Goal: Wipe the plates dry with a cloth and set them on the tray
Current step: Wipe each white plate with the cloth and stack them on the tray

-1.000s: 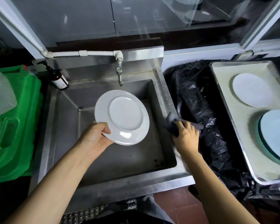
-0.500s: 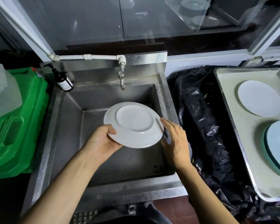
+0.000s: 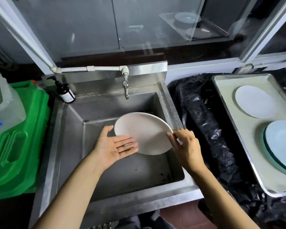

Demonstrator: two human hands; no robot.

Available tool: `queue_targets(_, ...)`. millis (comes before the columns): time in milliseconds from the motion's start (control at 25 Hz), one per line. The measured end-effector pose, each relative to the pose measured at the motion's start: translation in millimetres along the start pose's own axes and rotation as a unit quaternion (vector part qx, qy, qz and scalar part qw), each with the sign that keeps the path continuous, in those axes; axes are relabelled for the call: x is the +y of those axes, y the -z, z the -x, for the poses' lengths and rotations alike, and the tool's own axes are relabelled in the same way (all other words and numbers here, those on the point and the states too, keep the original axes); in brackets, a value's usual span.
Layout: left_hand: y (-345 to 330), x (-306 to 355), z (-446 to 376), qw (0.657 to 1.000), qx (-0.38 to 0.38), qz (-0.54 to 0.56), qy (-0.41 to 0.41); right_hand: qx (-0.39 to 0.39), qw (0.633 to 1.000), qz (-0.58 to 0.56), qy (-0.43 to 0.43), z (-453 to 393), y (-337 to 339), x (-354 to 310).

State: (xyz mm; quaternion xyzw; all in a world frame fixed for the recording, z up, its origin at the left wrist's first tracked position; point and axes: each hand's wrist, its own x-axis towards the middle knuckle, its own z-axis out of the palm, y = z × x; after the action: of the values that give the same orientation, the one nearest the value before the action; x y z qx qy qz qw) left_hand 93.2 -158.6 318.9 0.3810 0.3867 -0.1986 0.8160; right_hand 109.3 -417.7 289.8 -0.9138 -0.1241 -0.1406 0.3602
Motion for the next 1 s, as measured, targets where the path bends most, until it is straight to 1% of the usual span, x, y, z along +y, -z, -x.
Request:
queue_targets(80, 10, -1, -5, 0.994, 0.041, -0.091, -0.037, -0.013, 0.993, -0.079, -0.09, 2, 3, -1)
queue_targets(120, 14, -2, -7, 0.987, 0.058, -0.136, -0.067, -0.01, 0.987, -0.103, -0.121, 3, 4, -1)
queue_targets(200, 21, -5, -11, 0.966, 0.087, -0.207, -0.126, -0.003, 0.978, -0.133, -0.162, 4, 6, 1)
queue_targets(280, 22, -6, -13, 0.947, 0.106, -0.249, -0.175, 0.003, 0.959, -0.189, -0.21, 6, 7, 1)
queue_targets(360, 15, -5, -12, 0.936, 0.089, -0.264, -0.215, 0.008, 0.942, -0.225, -0.25, 8, 10, 4)
queue_targets(480, 1, -2, -12, 0.926, 0.026, -0.266, -0.265, 0.015, 0.932, -0.234, -0.277, 8, 18, 8)
queue_targets(560, -13, -1, -12, 0.92, -0.001, -0.276, -0.279, 0.025, 0.927, -0.239, -0.288, 5, 25, 15)
queue_targets(720, -46, -10, -21, 0.895, -0.025, -0.327, -0.303, 0.067, 0.915, -0.26, -0.301, -1, 42, 40)
queue_targets(840, -82, -22, -33, 0.897, -0.03, -0.322, -0.301, 0.111, 0.916, -0.232, -0.307, -4, 62, 66)
queue_targets(1000, -145, -49, -53, 0.896, -0.028, -0.342, -0.283, 0.143, 0.902, -0.233, -0.335, -12, 95, 117)
